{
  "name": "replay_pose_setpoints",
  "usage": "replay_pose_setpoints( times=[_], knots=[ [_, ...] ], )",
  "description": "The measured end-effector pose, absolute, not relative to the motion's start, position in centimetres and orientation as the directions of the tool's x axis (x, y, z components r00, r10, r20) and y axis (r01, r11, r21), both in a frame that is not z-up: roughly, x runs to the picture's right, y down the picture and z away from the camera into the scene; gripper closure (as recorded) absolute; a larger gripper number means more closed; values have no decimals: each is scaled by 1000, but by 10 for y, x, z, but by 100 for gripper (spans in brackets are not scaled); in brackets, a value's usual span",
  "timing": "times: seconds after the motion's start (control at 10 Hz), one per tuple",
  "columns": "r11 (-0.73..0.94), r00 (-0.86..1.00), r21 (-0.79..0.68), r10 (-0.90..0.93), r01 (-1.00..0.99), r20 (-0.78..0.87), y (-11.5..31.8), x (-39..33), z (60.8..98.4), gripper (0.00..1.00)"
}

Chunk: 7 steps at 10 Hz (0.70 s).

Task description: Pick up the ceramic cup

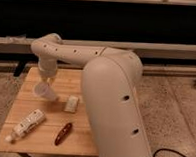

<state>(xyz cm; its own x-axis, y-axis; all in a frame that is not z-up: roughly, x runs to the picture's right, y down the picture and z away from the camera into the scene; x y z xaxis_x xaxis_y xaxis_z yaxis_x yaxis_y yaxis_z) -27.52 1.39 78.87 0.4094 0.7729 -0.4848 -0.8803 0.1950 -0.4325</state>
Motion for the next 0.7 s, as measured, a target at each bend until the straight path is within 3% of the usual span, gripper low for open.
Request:
replay_pose_setpoints(
  times=[0.7],
  knots=[
    [209,423,-440,774,-873,-471,2,-280,775,83]
  ],
)
